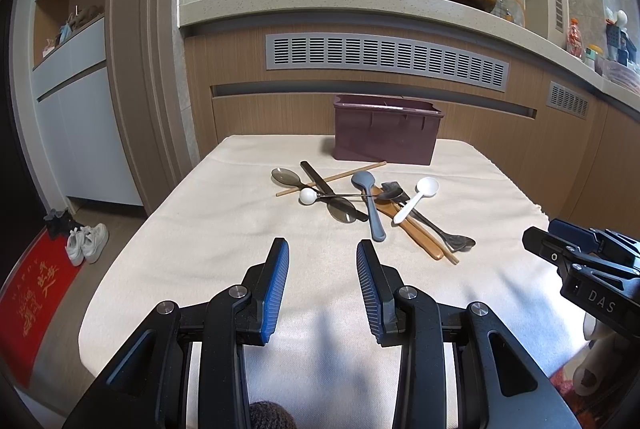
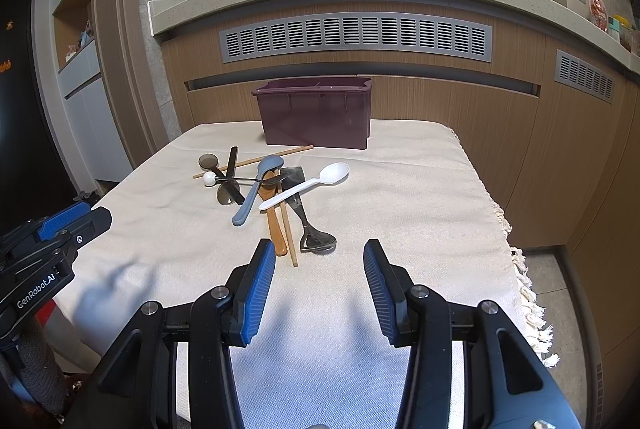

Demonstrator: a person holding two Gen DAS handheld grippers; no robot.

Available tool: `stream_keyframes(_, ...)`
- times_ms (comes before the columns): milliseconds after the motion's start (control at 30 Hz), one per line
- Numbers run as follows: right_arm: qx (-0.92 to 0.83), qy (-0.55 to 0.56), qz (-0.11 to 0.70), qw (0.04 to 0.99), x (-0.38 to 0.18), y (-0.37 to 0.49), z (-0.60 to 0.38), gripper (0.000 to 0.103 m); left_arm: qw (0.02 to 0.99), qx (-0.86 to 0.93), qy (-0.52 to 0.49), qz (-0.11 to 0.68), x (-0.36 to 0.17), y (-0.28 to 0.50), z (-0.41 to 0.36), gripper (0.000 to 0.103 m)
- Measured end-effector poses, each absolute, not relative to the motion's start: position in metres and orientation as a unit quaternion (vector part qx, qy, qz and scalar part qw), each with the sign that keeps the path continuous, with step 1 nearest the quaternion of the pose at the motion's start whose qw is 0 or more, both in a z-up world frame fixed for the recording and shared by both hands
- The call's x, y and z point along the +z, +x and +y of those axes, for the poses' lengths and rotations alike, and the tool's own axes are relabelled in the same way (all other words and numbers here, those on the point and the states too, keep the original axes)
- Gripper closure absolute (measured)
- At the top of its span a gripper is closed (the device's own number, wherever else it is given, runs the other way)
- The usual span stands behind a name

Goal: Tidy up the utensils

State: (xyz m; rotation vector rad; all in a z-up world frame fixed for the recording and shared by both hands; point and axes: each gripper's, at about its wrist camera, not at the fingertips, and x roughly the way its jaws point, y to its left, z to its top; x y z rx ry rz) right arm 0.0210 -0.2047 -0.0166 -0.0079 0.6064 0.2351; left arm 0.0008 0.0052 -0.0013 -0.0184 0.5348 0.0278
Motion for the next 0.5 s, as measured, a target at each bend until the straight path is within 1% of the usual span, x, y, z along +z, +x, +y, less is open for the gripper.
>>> stream_keyframes(500, 0.117, -0.003, 0.298, 0.947, -0.0166, 0.0225, -0.2058, 0.059, 0.964, 0.015, -0.009, 0.265, -0.0018, 0.0012, 0.0066, 0.067)
